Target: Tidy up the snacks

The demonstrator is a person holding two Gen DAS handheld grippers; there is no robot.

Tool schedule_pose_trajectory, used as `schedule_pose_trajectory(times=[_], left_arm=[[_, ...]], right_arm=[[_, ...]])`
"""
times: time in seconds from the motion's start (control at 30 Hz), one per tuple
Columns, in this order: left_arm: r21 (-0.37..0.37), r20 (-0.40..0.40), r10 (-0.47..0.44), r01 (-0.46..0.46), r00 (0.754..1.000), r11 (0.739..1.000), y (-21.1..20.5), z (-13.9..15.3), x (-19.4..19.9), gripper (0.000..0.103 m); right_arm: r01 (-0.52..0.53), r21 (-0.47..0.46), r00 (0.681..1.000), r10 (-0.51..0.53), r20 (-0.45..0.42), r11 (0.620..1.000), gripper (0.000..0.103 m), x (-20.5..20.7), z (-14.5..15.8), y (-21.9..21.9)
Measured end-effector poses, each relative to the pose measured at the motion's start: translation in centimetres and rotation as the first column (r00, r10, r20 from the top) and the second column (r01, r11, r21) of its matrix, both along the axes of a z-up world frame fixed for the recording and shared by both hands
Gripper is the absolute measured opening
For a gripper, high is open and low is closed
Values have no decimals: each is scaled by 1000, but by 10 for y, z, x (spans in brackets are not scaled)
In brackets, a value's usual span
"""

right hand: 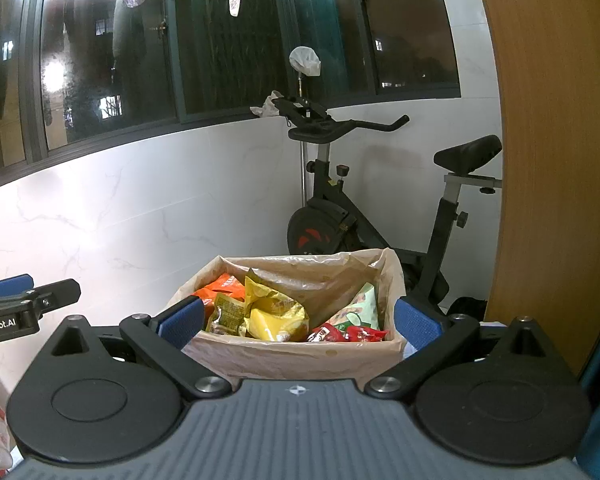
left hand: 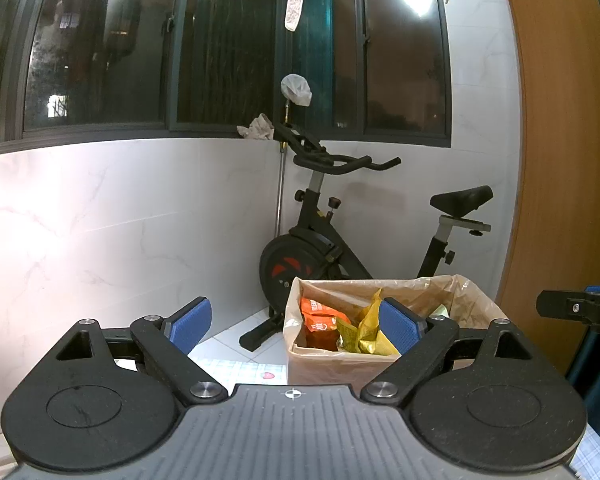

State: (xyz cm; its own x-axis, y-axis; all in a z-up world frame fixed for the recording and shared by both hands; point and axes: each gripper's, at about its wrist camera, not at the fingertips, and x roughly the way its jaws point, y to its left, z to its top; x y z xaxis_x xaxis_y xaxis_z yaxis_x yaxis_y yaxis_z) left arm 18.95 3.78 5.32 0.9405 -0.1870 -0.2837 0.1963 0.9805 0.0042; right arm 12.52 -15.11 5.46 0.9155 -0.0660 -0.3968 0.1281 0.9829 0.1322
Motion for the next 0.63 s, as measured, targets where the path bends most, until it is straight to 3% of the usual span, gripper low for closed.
schedule_pose_trajectory(times=[0.63], left_arm=[[-7, -5, -2, 2, 1000, 1000, 1, -2, 1, 92]], right_arm=[[4, -1, 1000, -4, -3, 1000, 103, 0, 0, -1]])
